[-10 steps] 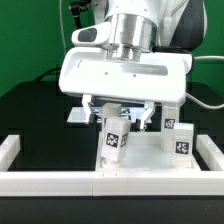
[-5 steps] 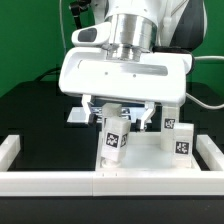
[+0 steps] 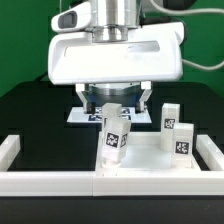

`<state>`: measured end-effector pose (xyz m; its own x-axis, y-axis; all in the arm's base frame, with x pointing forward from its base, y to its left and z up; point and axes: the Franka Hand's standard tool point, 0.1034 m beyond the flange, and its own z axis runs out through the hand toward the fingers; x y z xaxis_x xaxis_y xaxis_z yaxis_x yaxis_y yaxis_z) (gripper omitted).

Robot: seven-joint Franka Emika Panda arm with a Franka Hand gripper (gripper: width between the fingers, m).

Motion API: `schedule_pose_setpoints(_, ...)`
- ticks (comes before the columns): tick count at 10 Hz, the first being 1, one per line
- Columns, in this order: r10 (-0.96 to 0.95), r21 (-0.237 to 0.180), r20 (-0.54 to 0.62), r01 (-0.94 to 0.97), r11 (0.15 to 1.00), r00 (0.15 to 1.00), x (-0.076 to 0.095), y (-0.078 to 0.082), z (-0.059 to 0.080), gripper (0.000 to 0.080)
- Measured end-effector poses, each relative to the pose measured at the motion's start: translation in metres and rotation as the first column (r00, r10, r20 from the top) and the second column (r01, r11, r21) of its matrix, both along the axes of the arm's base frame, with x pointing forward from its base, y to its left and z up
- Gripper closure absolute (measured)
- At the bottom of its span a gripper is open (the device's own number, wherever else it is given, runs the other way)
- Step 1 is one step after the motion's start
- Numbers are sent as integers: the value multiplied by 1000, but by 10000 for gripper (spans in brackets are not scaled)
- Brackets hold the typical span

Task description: Assemble square table

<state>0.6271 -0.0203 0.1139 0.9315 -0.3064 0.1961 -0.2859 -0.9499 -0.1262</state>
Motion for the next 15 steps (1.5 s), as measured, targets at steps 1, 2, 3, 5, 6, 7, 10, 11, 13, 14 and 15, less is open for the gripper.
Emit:
schedule_pose_setpoints(1,6,49,-112,0,999,994,0,7,-5,150)
schedule_pose_setpoints(2,-2,50,-127,9,999,992,10,10,-12,150)
schedule_pose_setpoints(3,0,49,-126,6,999,992,10,10,-14,150)
schedule_pose_setpoints(5,-1,49,-127,7,999,992,9,10,-14,150)
schedule_pose_setpoints(6,-8,50,-137,15,999,991,7,7,-17,150)
schedule_pose_setpoints(7,-39,50,-174,49,998,984,-1,-2,-25,150)
schedule_pose_setpoints(10,-46,47,-183,56,997,982,-3,-4,-30,150)
schedule_pose_setpoints(11,-57,48,-185,67,997,981,-3,-4,-30,279)
schedule_pose_setpoints(13,-72,48,-187,82,995,980,-4,-4,-30,509)
schedule_pose_setpoints(14,-136,54,-194,149,987,972,-4,-4,-30,509)
schedule_pose_setpoints(15,-213,56,-203,228,972,956,-3,-3,-30,509)
